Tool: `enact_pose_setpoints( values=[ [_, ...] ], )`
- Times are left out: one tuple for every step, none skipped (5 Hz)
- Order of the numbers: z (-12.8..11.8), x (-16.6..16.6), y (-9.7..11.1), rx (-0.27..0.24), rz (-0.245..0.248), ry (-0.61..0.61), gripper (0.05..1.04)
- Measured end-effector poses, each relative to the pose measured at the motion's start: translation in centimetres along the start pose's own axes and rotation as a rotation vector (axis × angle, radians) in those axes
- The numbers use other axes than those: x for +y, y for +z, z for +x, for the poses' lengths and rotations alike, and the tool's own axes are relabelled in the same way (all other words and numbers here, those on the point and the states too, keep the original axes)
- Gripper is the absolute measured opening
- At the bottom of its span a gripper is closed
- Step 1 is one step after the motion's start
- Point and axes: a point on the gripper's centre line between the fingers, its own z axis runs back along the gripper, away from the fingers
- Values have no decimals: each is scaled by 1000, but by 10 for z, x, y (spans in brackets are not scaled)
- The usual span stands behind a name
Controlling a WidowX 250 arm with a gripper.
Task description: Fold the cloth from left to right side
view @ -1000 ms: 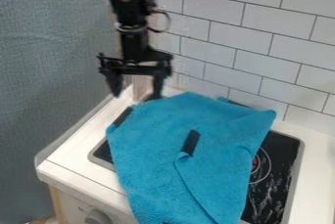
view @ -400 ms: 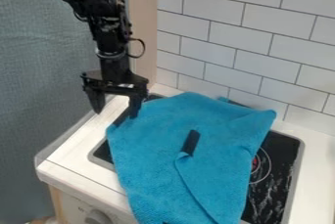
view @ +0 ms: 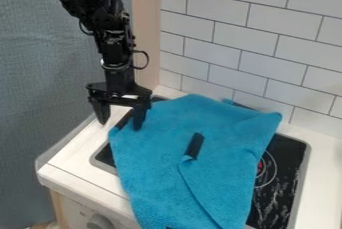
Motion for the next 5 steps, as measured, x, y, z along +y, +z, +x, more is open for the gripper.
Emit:
enact_pose_setpoints(
  values=[
    [0, -1, -1, 1, -5, -16, 943],
    [1, -1, -1, -5, -4, -16, 633],
    [2, 2, -1, -11, 11, -7, 341],
    [1, 3, -1, -9, 20, -1, 152],
    [2, 3, -1, -11, 21, 16, 68]
  ],
)
